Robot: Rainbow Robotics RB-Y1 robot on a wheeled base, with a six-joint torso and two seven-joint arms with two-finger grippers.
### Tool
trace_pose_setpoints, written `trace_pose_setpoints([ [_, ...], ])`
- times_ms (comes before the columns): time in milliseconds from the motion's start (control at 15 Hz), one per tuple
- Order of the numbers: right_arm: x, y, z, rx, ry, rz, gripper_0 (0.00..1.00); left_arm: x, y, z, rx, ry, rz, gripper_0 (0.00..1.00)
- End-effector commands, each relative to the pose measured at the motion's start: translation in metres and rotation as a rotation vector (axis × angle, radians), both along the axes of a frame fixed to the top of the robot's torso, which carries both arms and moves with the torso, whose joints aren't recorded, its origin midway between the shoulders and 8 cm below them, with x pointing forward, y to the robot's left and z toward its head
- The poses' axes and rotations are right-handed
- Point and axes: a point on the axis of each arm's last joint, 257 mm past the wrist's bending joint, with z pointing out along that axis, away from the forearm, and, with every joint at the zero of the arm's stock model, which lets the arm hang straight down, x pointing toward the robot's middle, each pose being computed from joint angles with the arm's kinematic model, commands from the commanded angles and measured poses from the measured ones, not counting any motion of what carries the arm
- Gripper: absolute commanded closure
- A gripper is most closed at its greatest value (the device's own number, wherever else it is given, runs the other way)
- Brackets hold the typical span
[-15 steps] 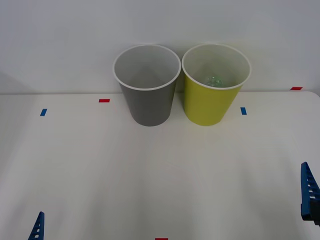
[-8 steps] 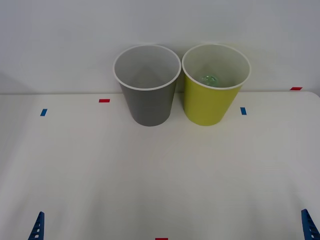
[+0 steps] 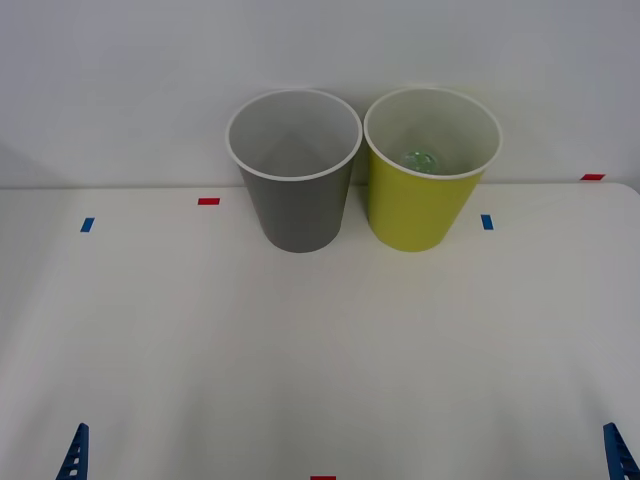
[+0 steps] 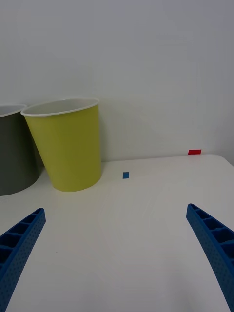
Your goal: Put cans in the gray bin and PET bottles in the light green bin.
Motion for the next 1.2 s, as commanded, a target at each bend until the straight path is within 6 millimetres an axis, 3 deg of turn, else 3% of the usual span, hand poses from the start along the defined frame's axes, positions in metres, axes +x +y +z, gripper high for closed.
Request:
trace_pose_setpoints([
  [67, 0.0000, 0.0000, -0.0001, 0.000, 0.000, 0.000, 0.00, 0.0000, 0.0000, 0.0000, 0.000, 0.000, 0.000, 0.00],
  [1200, 0.0000, 0.0000, -0.0001, 0.000, 0.000, 0.000, 0.00, 0.0000, 0.0000, 0.0000, 0.000, 0.000, 0.000, 0.00],
])
